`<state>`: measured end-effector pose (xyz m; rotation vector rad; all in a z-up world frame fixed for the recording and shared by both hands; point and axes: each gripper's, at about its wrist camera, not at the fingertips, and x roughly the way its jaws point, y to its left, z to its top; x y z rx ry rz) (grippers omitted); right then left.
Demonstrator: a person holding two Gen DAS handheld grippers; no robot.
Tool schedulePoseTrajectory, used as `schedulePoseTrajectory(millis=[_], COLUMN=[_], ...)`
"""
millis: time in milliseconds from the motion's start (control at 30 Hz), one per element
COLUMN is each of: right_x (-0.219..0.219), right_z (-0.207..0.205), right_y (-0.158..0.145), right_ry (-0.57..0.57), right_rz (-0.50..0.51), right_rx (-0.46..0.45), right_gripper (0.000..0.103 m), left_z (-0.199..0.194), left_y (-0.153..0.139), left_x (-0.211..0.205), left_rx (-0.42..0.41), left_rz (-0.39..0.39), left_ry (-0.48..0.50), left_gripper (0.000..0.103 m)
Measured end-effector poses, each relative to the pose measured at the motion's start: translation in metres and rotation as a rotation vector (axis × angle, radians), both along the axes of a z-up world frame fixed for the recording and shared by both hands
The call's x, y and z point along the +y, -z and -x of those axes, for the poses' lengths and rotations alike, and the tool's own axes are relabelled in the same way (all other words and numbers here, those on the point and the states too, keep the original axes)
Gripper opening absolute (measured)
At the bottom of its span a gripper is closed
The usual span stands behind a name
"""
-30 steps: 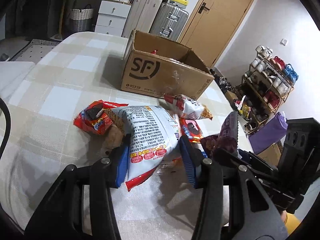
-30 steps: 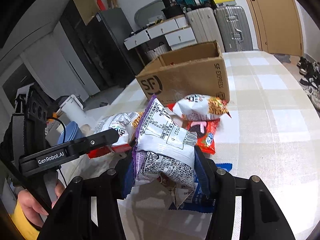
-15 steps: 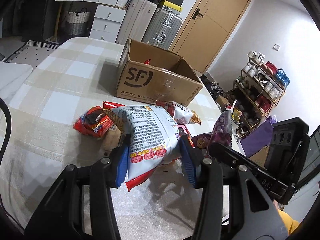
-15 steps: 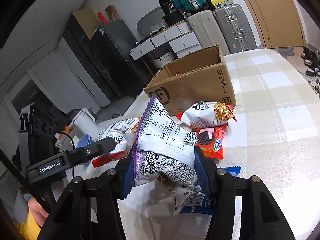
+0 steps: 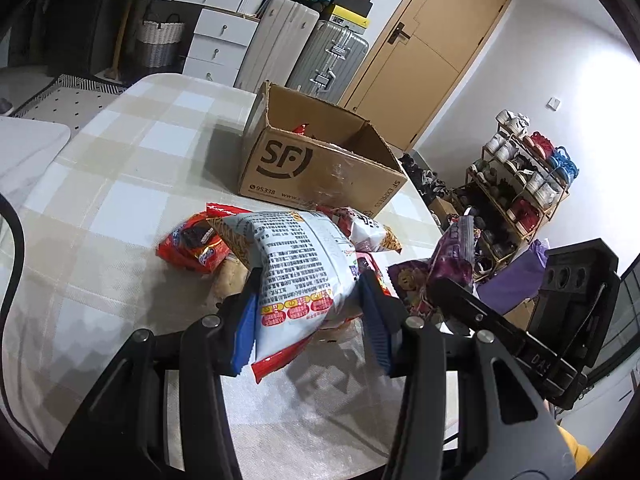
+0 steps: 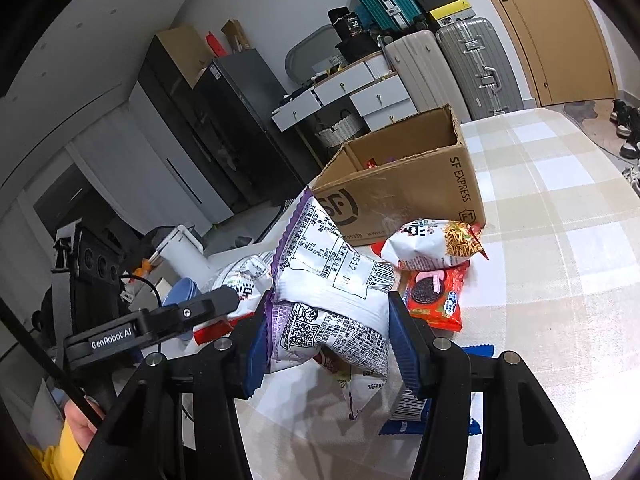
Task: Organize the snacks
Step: 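Lift both held bags and carry them toward the cardboard box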
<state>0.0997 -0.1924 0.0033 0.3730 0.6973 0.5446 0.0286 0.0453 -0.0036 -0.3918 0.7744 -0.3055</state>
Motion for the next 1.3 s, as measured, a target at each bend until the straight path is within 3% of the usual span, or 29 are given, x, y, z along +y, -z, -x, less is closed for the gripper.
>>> schedulePoseTrajectory(millis=[267,500,967,1300], right_x=[-0.001,0.005,0.012,0.017], right_z=[0.003,0.015,0.049,0.033], right_y=[-0.004,-0.017,-0.083,-0.130], right_ry=[0.006,-0.005,0.006,0.007], right_rz=[-0.028,-0.001,0.076,0.114], right_rx=[-0.006,-0.039,-0.187,-0.275], right_gripper=[0.054,0.054,0.054,0.054], left_z=[0.025,0.053,0.095,0.074], left_y=[-0.019,-0.034,-0.111,-0.152], left_x=[-0.009,-0.004,-0.008,-0.009], left_rx=[-0.067,-0.095,-0.223,-0.262], left_rz=[-0.072,-0.074,-0.140,-0.147], left_ry=[0.014,0.008,0.005,0.005], left_gripper=[0.044,0.044,0.044,0.044])
